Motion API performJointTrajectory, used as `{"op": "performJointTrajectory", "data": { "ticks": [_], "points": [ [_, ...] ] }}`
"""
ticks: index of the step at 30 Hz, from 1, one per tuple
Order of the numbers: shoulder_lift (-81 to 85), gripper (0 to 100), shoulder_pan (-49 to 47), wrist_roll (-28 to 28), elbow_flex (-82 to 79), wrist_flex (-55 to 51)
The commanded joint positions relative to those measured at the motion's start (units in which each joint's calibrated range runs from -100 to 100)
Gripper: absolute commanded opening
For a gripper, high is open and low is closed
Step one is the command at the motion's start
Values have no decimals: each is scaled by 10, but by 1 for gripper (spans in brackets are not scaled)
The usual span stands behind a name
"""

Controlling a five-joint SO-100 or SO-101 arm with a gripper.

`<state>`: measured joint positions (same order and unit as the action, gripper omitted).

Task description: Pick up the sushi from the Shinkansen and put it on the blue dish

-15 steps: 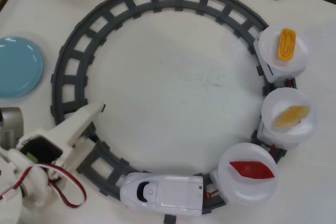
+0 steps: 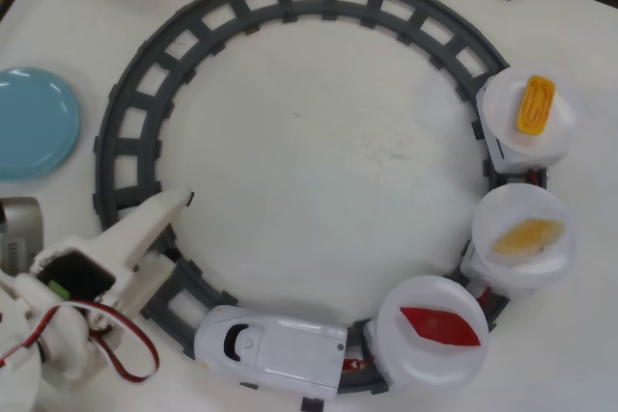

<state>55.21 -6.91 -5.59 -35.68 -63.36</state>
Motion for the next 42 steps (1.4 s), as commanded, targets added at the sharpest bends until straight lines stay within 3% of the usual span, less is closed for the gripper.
{"op": "performJointTrajectory", "data": {
  "ticks": [1, 42],
  "points": [
    [2, 28, -1, 0, 27, 0],
    [-4, 28, -47, -2, 29, 6]
  ]
}}
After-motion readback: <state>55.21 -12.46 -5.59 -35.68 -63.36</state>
